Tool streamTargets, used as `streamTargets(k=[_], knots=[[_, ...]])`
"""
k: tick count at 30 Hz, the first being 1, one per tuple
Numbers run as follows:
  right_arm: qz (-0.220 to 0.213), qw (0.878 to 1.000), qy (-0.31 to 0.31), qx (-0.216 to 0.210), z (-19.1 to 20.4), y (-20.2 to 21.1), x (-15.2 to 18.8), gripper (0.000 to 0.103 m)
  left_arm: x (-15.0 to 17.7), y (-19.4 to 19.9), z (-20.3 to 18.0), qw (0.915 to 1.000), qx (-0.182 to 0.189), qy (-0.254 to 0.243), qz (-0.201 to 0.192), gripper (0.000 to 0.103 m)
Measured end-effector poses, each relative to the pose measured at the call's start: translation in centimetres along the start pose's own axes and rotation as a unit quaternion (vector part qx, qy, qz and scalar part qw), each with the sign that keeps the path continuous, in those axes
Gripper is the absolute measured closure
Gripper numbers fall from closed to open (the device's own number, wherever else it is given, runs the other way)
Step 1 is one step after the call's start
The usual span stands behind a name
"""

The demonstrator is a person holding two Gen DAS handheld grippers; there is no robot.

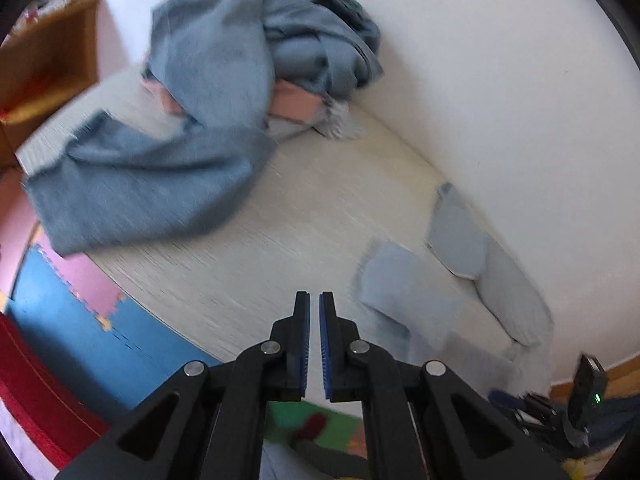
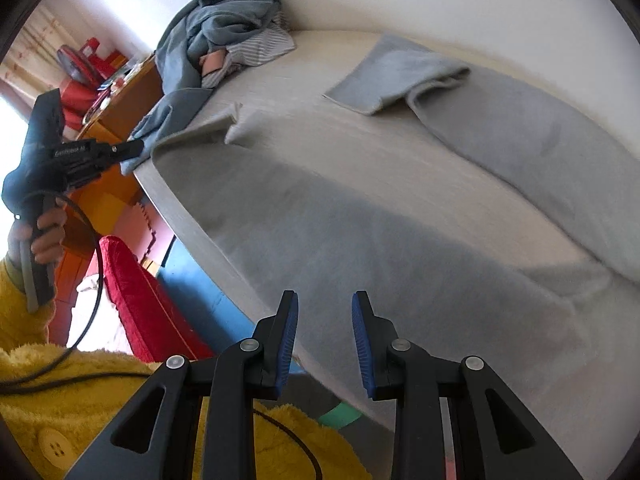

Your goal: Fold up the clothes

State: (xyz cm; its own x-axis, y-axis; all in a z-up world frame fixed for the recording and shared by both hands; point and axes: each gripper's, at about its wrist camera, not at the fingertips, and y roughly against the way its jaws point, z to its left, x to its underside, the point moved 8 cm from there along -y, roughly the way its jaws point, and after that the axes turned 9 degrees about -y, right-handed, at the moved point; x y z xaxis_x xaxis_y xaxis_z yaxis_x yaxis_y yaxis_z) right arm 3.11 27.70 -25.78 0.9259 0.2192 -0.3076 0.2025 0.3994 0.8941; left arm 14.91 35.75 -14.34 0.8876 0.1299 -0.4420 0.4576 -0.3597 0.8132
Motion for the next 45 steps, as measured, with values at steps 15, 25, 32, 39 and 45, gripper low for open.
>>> streamTargets(k=[15,25,32,39,45], knots=[[0.086,0.979,-0.093,-0.157,7.0,-4.8,-10.7,0.064,2.2,-1.2,-4.2,0.9979,0.039,-0.044,0.026,0.08],[-0.017,0.98,0.035,-0.195,16.4,-0.6,-12.1,0.102,3.8,1.7,1.7,0.9996,0.007,0.026,0.007,0.08],[-0.001,0.986,0.036,-0.163,16.9,-1.5,-12.0,0.098,4.1,2.2,2.4,0.9995,-0.002,0.029,0.009,0.08],[0.071,0.986,-0.109,-0.106,7.1,-5.9,-12.3,0.077,2.9,0.4,-2.7,0.9983,0.03,-0.045,0.024,0.08],[0.123,0.978,-0.12,-0.122,7.5,-8.6,-11.4,0.072,2.9,-0.7,-3.6,0.9971,0.04,-0.054,0.037,0.08]])
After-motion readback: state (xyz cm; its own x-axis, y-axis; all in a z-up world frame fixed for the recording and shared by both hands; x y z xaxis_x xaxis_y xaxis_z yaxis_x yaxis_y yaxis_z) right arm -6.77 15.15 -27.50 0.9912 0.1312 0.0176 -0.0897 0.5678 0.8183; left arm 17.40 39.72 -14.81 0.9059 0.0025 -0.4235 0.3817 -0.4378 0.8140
